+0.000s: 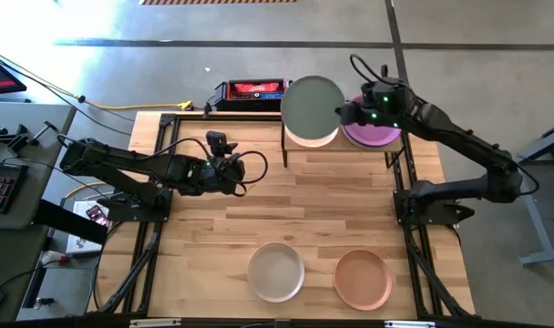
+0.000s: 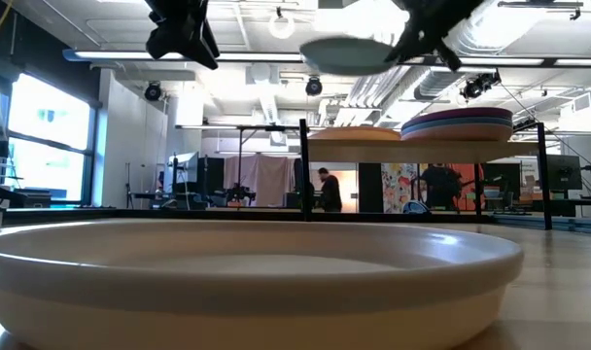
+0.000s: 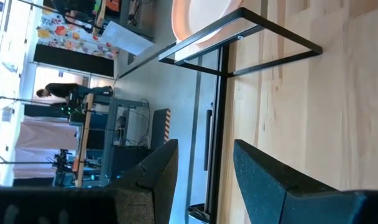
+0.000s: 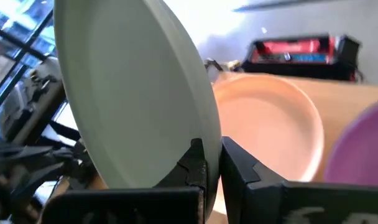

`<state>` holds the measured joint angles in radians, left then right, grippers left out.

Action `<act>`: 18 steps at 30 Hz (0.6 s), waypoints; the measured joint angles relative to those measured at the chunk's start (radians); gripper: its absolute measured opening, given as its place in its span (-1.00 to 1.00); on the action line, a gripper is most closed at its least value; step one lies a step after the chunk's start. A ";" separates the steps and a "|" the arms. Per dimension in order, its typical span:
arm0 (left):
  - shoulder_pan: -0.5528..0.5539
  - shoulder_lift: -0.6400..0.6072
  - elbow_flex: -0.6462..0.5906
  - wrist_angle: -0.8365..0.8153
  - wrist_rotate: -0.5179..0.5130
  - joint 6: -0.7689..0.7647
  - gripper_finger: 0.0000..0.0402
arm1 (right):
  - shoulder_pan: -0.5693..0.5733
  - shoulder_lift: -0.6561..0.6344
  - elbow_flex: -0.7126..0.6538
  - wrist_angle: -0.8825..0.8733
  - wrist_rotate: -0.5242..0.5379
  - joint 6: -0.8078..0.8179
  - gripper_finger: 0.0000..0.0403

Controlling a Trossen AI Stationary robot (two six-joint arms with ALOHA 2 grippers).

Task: Place and stack plates onto a shelf
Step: Stack the light blue plate on top of the yellow plate on the shelf

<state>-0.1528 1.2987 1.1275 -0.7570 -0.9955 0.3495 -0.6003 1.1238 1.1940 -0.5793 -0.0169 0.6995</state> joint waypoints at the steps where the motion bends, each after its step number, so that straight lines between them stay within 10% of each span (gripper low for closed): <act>1: 0.000 0.000 0.000 0.000 0.000 -0.009 -0.29 | -0.017 0.005 -0.007 -0.004 -0.011 0.013 -0.99; 18: 0.000 0.000 0.000 -0.001 0.001 -0.033 -0.29 | -0.140 0.144 -0.008 -0.128 -0.092 0.022 -0.99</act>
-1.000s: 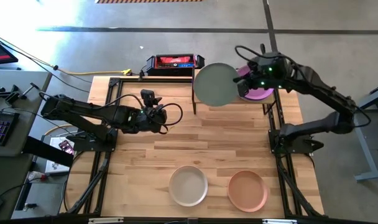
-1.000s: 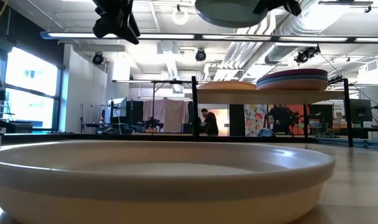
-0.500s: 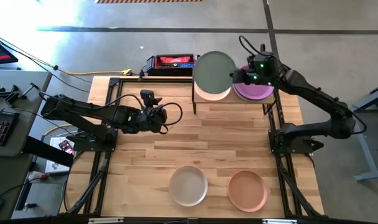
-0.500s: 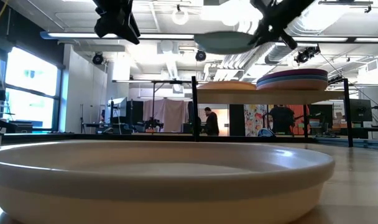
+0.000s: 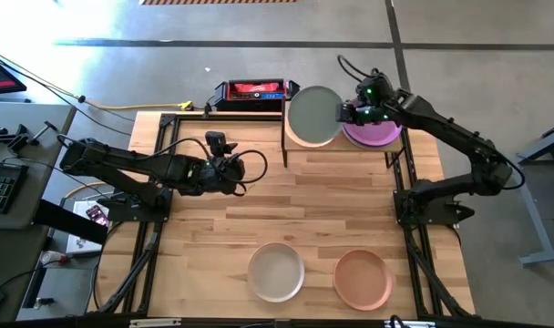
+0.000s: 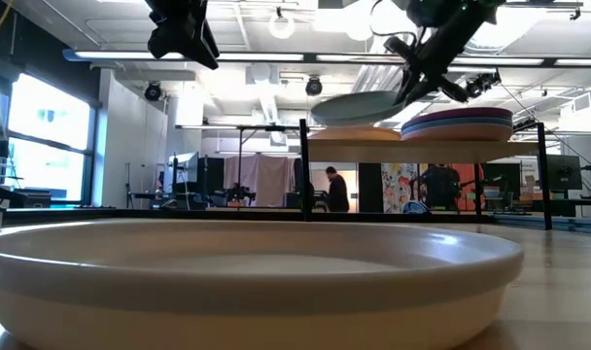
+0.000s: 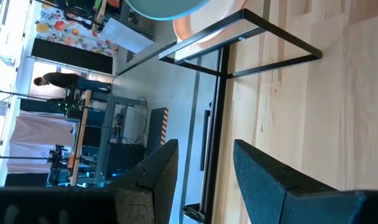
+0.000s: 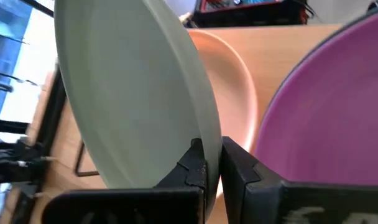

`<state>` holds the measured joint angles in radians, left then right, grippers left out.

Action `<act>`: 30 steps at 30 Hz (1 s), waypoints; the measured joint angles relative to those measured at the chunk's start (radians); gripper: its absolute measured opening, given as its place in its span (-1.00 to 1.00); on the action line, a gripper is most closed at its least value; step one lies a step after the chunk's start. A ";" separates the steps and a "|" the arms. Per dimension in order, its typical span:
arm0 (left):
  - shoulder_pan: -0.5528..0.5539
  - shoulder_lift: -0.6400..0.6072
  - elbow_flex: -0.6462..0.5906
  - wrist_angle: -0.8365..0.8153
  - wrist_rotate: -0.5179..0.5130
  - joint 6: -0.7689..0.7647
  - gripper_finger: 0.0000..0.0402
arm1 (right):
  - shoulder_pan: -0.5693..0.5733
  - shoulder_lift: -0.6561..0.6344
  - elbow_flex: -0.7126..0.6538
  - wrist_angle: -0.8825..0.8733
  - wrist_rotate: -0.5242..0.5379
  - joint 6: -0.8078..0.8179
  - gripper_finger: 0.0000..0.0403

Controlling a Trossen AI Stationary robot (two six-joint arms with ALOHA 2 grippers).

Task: Place and stack plates onto a shelf
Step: Stack the light blue plate on top of the yellow plate on the shelf

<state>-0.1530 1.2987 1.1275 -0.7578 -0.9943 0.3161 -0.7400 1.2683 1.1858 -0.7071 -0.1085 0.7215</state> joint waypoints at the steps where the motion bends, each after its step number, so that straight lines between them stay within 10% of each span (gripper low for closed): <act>1: 0.000 0.000 0.000 0.000 0.000 0.000 -0.29 | 0.000 0.006 0.000 -0.002 0.000 -0.002 -0.99; 30: 0.000 0.000 0.000 0.000 0.001 0.000 -0.29 | 0.001 0.061 0.000 0.024 0.047 0.066 -0.93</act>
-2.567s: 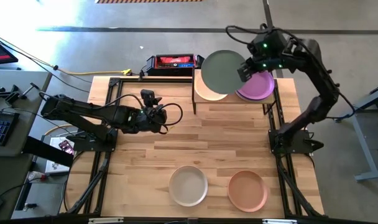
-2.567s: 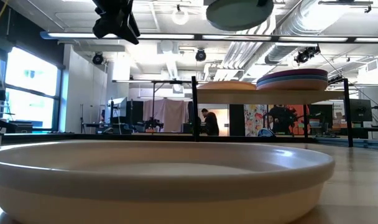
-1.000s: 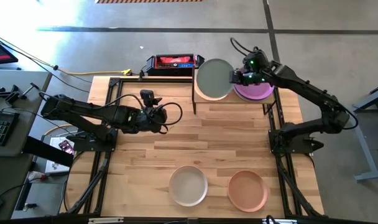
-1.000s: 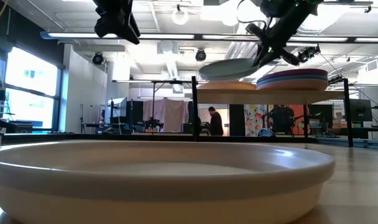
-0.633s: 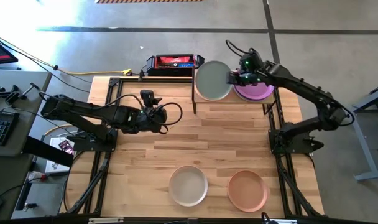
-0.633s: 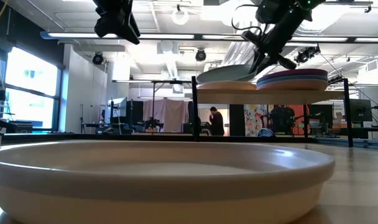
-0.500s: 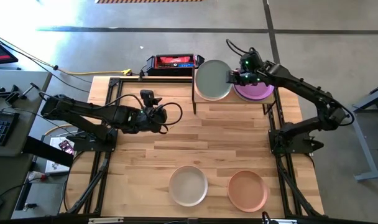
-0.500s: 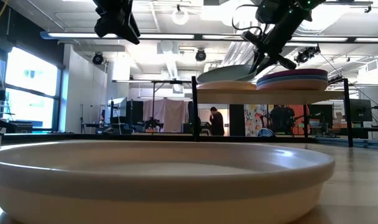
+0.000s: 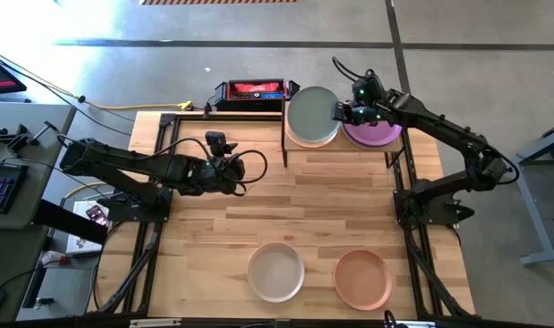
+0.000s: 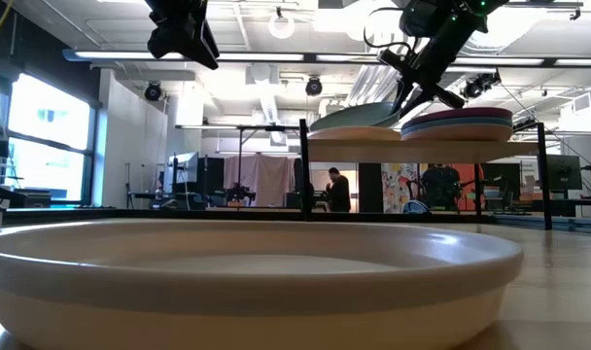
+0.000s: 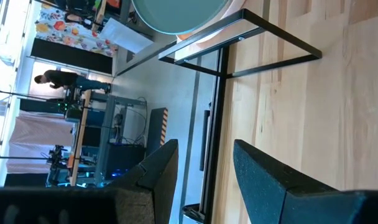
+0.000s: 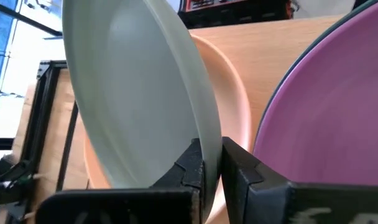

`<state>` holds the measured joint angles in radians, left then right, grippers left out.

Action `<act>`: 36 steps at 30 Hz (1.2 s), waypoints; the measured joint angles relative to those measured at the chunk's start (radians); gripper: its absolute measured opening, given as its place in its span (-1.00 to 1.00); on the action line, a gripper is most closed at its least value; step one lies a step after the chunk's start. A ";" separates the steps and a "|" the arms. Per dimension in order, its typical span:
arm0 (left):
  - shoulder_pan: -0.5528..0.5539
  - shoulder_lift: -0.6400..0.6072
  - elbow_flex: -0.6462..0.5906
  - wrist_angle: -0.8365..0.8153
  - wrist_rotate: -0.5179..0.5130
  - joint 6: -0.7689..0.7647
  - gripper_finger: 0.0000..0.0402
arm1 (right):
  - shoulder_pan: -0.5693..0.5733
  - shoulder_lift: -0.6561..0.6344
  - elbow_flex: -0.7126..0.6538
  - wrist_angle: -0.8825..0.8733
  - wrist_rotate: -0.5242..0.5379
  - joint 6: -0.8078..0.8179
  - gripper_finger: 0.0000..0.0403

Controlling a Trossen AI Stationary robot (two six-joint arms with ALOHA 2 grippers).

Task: Place and stack plates onto a shelf
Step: Stack the light blue plate on top of the yellow plate on the shelf

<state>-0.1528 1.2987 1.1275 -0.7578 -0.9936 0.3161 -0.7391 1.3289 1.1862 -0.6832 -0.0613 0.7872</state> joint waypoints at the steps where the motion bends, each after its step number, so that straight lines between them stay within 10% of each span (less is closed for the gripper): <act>1: 0.000 0.000 0.000 0.000 0.000 0.000 -0.29 | 0.000 0.000 0.000 0.000 0.007 0.000 -0.93; 14: 0.001 0.000 0.000 0.000 0.000 0.000 -0.29 | 0.000 0.000 0.000 0.012 0.031 -0.031 -0.49; 36: 0.003 0.000 0.000 0.000 0.019 0.001 -0.29 | 0.000 0.000 0.001 -0.032 -0.109 -0.061 -0.47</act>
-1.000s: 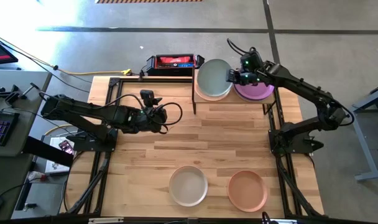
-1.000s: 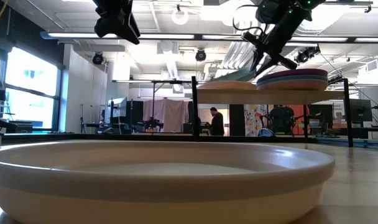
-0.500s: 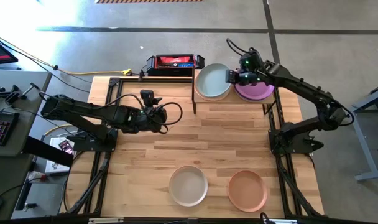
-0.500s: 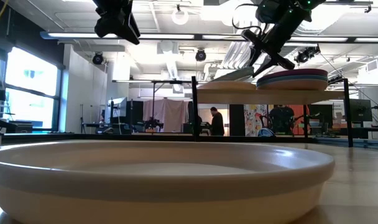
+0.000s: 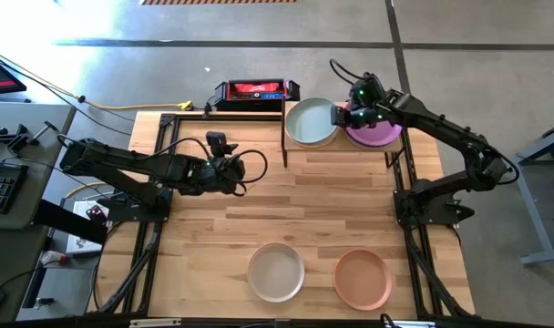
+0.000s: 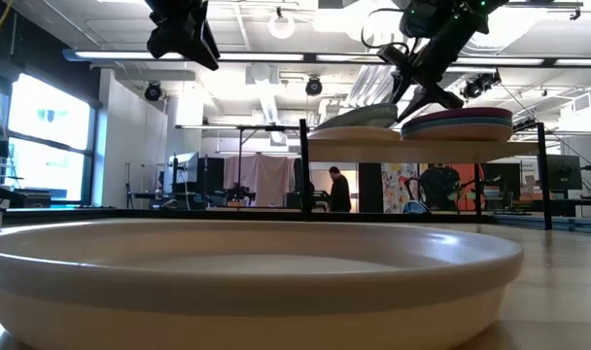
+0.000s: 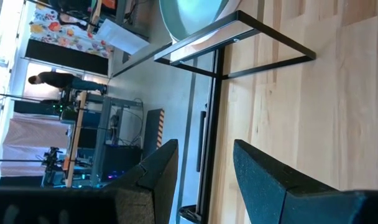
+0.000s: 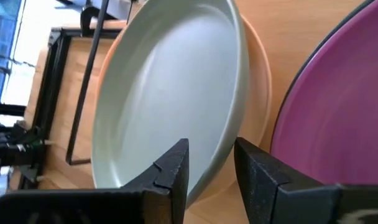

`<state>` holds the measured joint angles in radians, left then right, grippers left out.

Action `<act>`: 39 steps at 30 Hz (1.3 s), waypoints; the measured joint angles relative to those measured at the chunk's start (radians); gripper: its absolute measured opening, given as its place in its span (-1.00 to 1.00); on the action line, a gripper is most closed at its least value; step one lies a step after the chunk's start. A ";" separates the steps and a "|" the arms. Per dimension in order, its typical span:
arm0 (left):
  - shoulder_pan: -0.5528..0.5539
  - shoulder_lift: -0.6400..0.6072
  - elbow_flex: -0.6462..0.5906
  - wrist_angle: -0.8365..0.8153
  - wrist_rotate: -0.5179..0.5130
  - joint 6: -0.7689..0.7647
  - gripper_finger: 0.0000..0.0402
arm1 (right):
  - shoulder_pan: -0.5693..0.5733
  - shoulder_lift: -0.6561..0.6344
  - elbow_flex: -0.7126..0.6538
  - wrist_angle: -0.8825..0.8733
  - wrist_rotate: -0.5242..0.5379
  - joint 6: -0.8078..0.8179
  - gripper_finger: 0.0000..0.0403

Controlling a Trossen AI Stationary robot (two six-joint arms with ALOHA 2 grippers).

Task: Place and stack plates onto a shelf
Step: Stack the light blue plate on top of the yellow plate on the shelf

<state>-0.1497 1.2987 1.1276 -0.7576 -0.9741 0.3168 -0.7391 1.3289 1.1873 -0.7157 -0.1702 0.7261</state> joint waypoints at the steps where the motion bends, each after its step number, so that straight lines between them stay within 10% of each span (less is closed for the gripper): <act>1: 0.000 0.000 0.000 0.000 0.000 0.000 -0.29 | 0.000 0.000 0.000 -0.003 -0.005 -0.009 -0.47; 28: 0.000 0.000 0.000 0.001 0.000 0.000 -0.29 | 0.043 -0.001 0.124 -0.246 -0.074 -0.034 -0.42; 39: 0.000 0.000 0.000 0.008 0.000 0.000 -0.29 | 0.130 0.026 0.124 -0.262 0.063 -0.025 -0.42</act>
<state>-0.1501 1.2987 1.1275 -0.7494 -0.9745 0.3168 -0.6095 1.3547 1.3113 -0.9775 -0.1074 0.7010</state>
